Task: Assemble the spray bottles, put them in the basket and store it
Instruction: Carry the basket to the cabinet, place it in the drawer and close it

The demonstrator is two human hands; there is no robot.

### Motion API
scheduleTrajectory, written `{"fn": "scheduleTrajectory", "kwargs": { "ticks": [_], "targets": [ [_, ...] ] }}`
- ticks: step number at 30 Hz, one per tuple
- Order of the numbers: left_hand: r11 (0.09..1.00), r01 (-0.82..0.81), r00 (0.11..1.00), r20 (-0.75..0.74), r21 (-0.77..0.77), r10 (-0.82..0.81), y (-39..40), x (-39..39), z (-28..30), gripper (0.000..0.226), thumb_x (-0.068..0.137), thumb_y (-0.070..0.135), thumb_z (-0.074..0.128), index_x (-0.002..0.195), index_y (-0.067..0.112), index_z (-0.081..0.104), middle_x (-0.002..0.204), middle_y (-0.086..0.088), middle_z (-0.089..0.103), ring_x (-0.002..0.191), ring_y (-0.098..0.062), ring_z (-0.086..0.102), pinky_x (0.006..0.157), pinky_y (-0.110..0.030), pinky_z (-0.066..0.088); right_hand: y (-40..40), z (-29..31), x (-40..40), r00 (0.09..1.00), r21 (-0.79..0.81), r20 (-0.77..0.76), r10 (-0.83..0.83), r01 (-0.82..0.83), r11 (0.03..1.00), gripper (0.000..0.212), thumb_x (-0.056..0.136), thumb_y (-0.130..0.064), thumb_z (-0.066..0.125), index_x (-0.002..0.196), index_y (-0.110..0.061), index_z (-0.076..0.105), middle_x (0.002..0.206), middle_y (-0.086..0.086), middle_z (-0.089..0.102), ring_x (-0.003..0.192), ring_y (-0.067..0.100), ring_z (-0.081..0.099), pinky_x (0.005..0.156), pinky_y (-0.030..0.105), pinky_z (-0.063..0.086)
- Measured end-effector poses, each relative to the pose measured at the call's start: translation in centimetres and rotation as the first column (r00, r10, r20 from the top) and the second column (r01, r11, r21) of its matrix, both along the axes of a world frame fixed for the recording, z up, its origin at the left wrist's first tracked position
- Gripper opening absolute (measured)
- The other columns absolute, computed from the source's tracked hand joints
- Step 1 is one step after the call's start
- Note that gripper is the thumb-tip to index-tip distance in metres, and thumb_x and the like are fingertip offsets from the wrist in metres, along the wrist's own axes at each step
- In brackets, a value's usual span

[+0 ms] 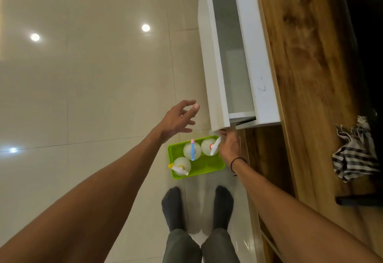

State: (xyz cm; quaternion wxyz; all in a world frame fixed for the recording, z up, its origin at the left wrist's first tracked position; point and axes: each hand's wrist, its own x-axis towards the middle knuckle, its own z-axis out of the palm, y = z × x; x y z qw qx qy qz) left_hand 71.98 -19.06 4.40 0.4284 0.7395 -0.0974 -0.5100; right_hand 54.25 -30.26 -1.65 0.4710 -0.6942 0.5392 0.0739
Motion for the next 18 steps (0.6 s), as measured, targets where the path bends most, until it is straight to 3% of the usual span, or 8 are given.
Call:
{"fn": "scheduleTrajectory", "kwargs": {
  "ticks": [6,11,18],
  "targets": [
    [1.0,0.001,1.0,0.006,-0.025,-0.001,-1.8,1.1,1.0,0.066,0.103,0.056,0.057,0.162,0.03,0.039,0.135,-0.011,0.064,0.115,-0.024,0.071,0.078,-0.031,0.067,2.2,0.4,1.9,0.992,0.084,-0.03,0.126,-0.123,0.989,0.065,0.084,0.015,0.052,0.142,-0.013,0.058,0.136,0.01,0.068,0.129,0.028,0.063,0.106,0.034,0.051],
    [1.0,-0.016,1.0,-0.006,-0.004,0.016,-2.3,1.8,1.6,0.079,0.1,0.057,0.061,0.167,0.031,0.025,0.139,-0.01,0.061,0.124,-0.026,0.063,0.079,-0.031,0.066,3.9,0.9,3.2,0.978,0.146,0.007,0.209,-0.207,0.967,0.064,0.088,0.012,0.052,0.146,-0.014,0.055,0.138,0.013,0.066,0.13,0.031,0.061,0.111,0.048,0.05],
    [0.999,-0.046,0.999,0.003,0.011,0.046,0.2,3.0,1.2,0.069,0.108,0.028,0.06,0.166,0.036,0.024,0.134,-0.014,0.068,0.126,-0.027,0.066,0.091,-0.038,0.063,5.2,1.4,5.0,0.954,0.206,0.002,0.301,-0.294,0.933,0.069,0.086,0.012,0.041,0.146,-0.02,0.056,0.136,0.011,0.067,0.13,0.032,0.062,0.112,0.051,0.049]
  ]
}}
